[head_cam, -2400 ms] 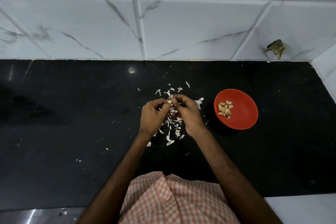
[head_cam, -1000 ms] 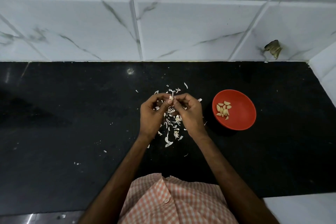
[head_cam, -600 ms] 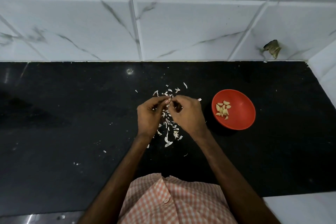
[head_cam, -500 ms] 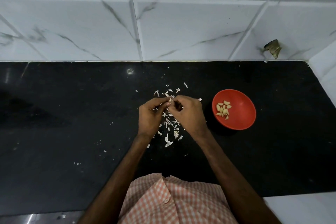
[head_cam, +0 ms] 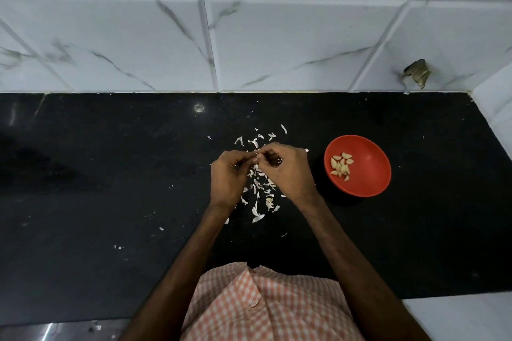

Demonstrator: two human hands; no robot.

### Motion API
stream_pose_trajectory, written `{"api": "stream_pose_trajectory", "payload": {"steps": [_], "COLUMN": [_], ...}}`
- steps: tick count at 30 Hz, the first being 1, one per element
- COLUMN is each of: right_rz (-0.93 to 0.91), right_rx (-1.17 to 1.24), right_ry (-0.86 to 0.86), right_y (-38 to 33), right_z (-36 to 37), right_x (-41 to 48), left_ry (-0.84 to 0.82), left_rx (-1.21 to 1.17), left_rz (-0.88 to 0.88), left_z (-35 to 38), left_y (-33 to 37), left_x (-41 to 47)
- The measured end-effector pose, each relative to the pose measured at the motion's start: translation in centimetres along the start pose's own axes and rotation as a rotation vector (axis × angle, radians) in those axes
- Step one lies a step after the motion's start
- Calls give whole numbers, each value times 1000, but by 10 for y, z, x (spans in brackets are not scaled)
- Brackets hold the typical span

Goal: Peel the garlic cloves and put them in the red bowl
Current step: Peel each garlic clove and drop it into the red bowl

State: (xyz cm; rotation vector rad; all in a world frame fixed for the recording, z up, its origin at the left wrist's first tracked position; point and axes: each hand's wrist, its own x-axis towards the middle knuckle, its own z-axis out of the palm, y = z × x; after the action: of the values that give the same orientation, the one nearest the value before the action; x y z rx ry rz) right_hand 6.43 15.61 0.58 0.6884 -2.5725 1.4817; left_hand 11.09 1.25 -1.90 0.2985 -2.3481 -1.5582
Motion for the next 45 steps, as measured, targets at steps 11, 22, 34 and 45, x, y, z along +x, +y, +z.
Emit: {"api": "stream_pose_trajectory", "payload": {"steps": [11, 22, 34, 45], "right_rz": [42, 145, 45, -73], "right_rx": [18, 278, 187, 71], "right_ry": [153, -63, -276, -359], "right_y": [1, 9, 8, 7], "right_z": [10, -7, -21, -17], "right_x": [-4, 0, 23, 26], "left_ry": [0, -65, -264, -329], "left_rx": [-121, -482, -496, -472], "left_rz": [-107, -278, -254, -260], "left_z": [9, 1, -8, -16], "left_y": [1, 14, 11, 11], "left_x": [0, -2, 4, 10]}}
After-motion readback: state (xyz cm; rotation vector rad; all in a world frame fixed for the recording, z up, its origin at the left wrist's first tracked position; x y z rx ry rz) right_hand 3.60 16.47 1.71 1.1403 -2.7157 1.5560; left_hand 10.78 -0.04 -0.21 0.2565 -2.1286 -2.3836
